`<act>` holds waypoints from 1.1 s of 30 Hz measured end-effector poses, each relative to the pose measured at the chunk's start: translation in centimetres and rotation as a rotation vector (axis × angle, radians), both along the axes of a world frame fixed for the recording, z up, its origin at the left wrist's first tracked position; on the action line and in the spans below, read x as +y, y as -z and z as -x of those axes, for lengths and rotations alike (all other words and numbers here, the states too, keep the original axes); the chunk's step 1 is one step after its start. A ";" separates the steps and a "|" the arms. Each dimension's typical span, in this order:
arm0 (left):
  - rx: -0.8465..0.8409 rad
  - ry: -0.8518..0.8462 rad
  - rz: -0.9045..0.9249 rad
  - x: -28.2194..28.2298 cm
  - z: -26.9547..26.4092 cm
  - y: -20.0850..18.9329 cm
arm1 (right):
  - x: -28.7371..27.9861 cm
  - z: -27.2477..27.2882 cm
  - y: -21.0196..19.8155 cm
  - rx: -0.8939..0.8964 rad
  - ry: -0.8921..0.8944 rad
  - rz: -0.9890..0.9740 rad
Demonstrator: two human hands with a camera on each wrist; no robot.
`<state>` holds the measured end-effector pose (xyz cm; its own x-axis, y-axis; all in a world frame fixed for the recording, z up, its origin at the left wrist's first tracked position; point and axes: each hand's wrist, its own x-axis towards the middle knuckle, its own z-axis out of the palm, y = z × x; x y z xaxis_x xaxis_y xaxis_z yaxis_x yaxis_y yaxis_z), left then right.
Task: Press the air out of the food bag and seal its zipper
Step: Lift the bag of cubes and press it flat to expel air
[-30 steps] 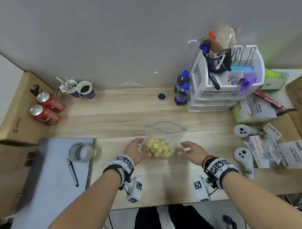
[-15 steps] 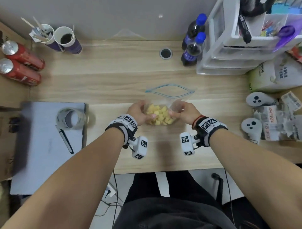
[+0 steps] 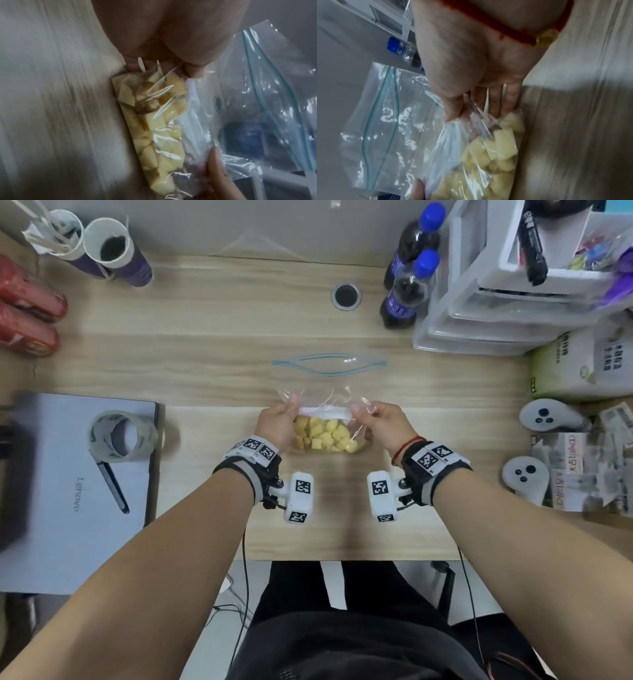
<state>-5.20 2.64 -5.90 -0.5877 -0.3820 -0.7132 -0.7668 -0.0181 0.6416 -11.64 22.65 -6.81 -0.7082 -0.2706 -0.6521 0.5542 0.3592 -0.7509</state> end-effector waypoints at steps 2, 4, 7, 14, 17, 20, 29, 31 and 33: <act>-0.015 -0.079 -0.030 -0.1 0.2 0.0 | -0.1 0.2 -0.2 -0.023 0.023 0.015; -0.011 -0.117 -0.039 -0.2 0.4 0.2 | -0.2 0.5 -0.3 -0.038 0.043 0.020; -0.015 -0.120 -0.014 -0.2 0.6 0.2 | -0.1 0.6 -0.4 -0.059 0.092 0.056; -0.026 -0.178 0.032 0.0 0.6 0.5 | -0.9 -0.6 -0.7 -0.199 -0.083 0.174; -0.029 -0.169 0.018 -0.2 1.1 0.0 | -1.0 -0.7 -1.0 -0.260 -0.104 0.203; -0.073 -0.086 -0.151 -0.2 1.4 -0.8 | -1.0 -0.8 -0.3 -0.169 -0.022 0.145; 0.010 -0.025 -0.107 0.6 0.3 -0.5 | -1.1 -1.1 -0.4 -0.150 0.054 0.045; 0.006 -0.082 -0.134 0.5 0.4 -0.6 | -0.8 -0.9 -0.3 -0.103 0.098 0.033; 0.026 -0.128 -0.146 0.5 0.5 -0.5 | -0.7 -0.8 -0.4 -0.048 0.132 0.036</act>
